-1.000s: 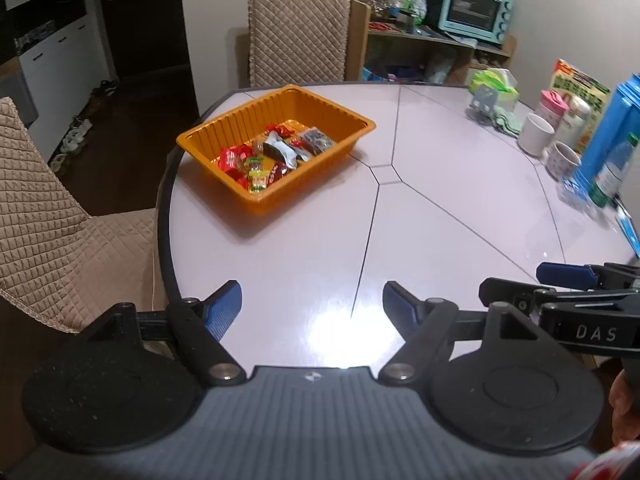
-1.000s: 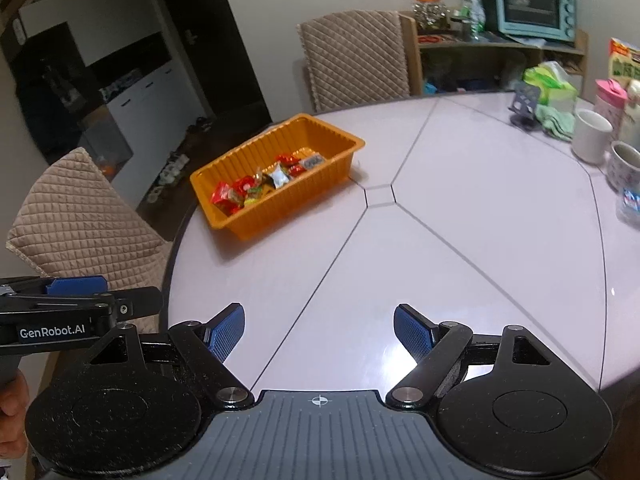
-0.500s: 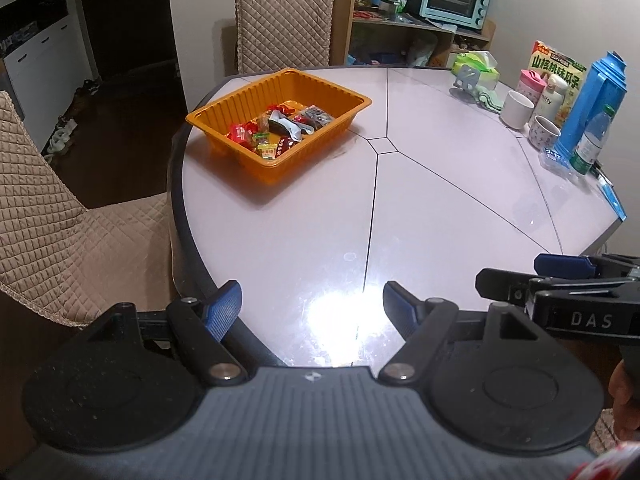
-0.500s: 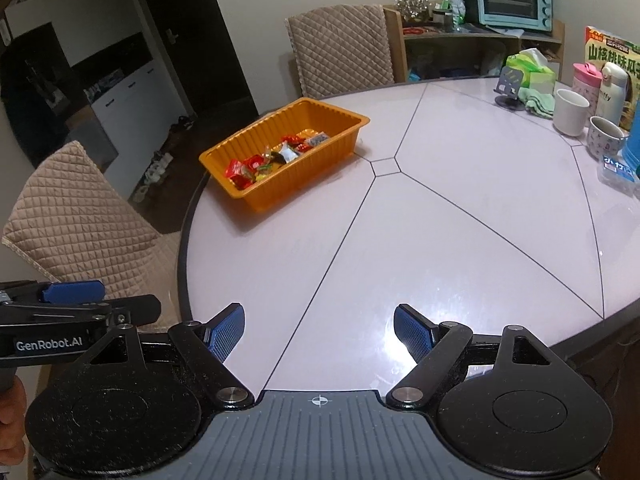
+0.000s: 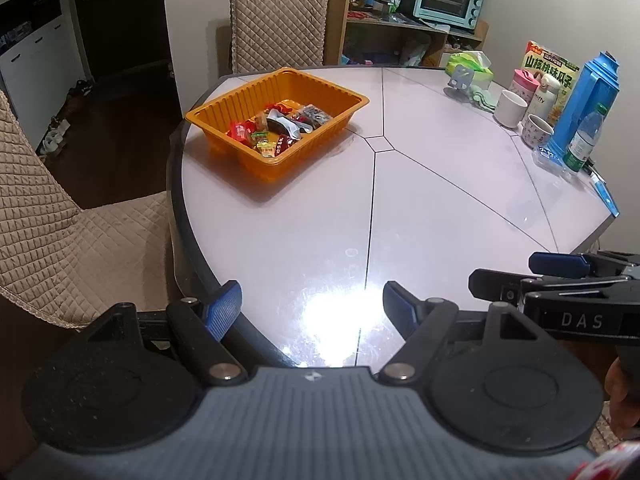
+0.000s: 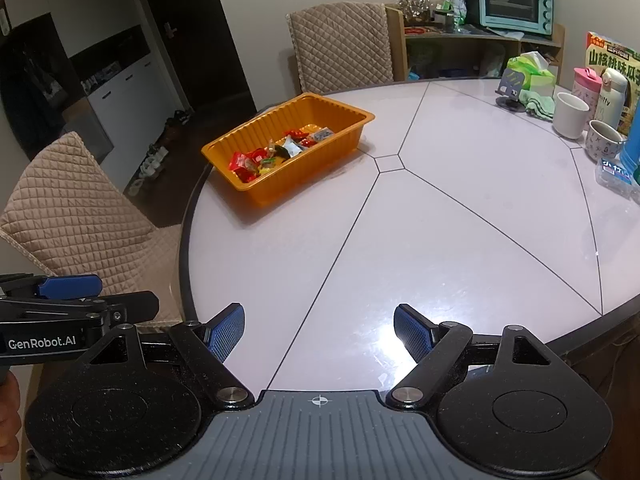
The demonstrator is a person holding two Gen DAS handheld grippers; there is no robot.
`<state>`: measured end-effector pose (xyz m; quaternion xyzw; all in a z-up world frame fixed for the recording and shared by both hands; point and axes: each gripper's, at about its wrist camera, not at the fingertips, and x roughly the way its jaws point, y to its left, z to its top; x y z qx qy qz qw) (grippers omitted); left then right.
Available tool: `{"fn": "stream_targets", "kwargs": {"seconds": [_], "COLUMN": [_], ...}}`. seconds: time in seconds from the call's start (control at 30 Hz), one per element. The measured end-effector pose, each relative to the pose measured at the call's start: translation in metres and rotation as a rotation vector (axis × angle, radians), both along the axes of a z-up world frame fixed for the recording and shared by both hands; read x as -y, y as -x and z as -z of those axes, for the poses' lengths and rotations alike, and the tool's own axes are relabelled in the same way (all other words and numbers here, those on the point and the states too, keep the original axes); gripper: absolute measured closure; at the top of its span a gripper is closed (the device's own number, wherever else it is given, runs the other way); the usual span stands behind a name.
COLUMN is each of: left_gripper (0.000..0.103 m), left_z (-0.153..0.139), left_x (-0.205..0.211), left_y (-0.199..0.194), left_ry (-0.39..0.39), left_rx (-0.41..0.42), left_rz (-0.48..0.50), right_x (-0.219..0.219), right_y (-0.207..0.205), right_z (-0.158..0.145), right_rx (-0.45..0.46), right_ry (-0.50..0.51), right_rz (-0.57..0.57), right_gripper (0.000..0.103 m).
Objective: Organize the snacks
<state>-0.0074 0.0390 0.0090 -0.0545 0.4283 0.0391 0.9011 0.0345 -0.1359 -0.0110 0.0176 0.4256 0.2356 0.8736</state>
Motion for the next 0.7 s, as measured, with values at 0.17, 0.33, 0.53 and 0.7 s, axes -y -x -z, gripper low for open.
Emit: {"fn": "stream_targets", "kwargs": {"seconds": [0.17, 0.33, 0.53, 0.7], "left_gripper": [0.027, 0.027, 0.027, 0.027], "left_z": [0.0010, 0.0013, 0.0011, 0.0012], "left_x": [0.0008, -0.0010, -0.0004, 0.0005], "left_y": [-0.0013, -0.0005, -0.0001, 0.0000], "left_ry": [0.003, 0.005, 0.009, 0.008], "left_rx": [-0.003, -0.003, -0.003, 0.000], "left_rz": [0.006, 0.007, 0.011, 0.012], "right_x": [0.0007, 0.0012, 0.0015, 0.0014], "right_y": [0.0004, -0.0004, -0.0007, -0.0004], "right_z": [0.0000, 0.0001, 0.0001, 0.0000], "right_rx": [-0.001, 0.000, 0.000, 0.000], "right_ry": [0.001, 0.000, 0.000, 0.000], "right_rz": [0.005, 0.006, 0.005, 0.006], "right_gripper": [0.022, 0.022, 0.022, 0.022]}}
